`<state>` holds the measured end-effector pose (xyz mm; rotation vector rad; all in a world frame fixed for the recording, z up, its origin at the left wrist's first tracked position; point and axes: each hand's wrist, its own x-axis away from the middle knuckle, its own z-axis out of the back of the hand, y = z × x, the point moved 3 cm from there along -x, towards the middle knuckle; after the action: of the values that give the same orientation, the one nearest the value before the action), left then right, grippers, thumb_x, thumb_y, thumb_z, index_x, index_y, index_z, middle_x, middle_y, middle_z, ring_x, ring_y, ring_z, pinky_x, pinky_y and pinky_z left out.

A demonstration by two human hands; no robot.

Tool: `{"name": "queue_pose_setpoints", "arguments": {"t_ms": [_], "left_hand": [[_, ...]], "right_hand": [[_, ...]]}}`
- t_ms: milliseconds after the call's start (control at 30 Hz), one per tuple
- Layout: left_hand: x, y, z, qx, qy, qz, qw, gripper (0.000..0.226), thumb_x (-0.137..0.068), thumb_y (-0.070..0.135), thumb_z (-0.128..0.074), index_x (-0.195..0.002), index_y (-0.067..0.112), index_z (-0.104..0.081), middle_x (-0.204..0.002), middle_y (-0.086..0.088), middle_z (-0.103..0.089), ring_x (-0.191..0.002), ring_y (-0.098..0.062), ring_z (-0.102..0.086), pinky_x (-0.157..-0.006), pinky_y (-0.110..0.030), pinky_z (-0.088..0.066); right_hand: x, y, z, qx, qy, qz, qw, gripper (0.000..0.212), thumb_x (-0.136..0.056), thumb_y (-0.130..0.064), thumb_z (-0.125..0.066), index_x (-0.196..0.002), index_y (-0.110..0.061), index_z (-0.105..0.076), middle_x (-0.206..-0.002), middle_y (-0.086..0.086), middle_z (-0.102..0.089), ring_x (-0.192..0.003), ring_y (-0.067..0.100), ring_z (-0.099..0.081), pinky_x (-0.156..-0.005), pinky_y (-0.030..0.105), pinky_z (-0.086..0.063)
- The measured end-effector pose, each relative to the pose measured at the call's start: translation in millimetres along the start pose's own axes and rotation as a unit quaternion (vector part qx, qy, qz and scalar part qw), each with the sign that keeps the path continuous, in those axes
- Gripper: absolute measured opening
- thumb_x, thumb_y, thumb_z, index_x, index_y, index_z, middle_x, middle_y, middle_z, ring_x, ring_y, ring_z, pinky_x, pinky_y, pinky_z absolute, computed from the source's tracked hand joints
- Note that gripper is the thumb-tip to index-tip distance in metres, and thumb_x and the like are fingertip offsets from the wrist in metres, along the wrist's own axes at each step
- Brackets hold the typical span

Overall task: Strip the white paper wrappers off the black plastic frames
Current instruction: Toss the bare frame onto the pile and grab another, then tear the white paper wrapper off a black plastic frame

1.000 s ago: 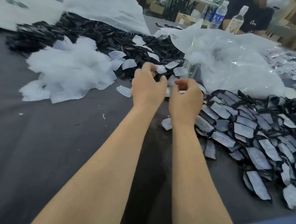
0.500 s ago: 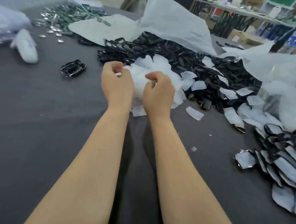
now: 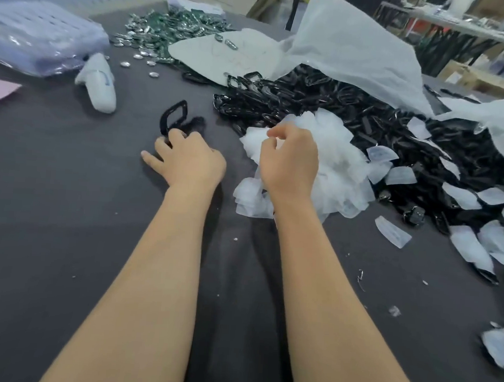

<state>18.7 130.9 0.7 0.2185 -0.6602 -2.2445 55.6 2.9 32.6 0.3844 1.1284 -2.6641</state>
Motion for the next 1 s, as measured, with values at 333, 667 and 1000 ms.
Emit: {"name": "queue_pose_setpoints", "arguments": {"t_ms": [333,667,1000], "left_hand": [[22,22,-4,0.102,0.081,-0.100,0.986,0.038,-0.090,0.004,-0.044,-0.120,0.023,-0.058,-0.124,-0.009,-0.055,-0.115,-0.032,-0.050,-0.095,-0.042,-0.037],[90,86,2,0.427,0.070,-0.192,0.881,0.033,-0.096,0.009,-0.046,-0.126,0.021,-0.050,-0.092,0.014,-0.065,-0.093,0.000,-0.058,-0.077,-0.004,-0.040],[148,115,-71,0.622,-0.251,-0.077,0.738,0.019,-0.089,-0.001,-0.060,-0.084,0.018,-0.062,-0.083,0.000,-0.063,-0.079,-0.012,-0.060,-0.067,-0.016,-0.053]], "right_hand": [[1,26,53,-0.131,0.081,-0.026,0.988,0.020,-0.091,-0.009,-0.050,-0.100,-0.013,-0.067,-0.083,-0.013,-0.059,-0.075,-0.002,-0.052,-0.067,0.002,-0.037],[21,141,125,0.203,0.006,-0.265,0.942,0.042,-0.090,-0.035,-0.058,-0.129,-0.019,-0.052,-0.136,0.013,-0.044,-0.125,0.035,-0.043,-0.102,0.045,-0.039],[43,162,150,-0.003,0.175,-0.166,0.970,0.016,-0.089,-0.004,-0.051,-0.101,-0.008,-0.061,-0.098,0.006,-0.063,-0.095,0.022,-0.058,-0.070,0.017,-0.036]]}}
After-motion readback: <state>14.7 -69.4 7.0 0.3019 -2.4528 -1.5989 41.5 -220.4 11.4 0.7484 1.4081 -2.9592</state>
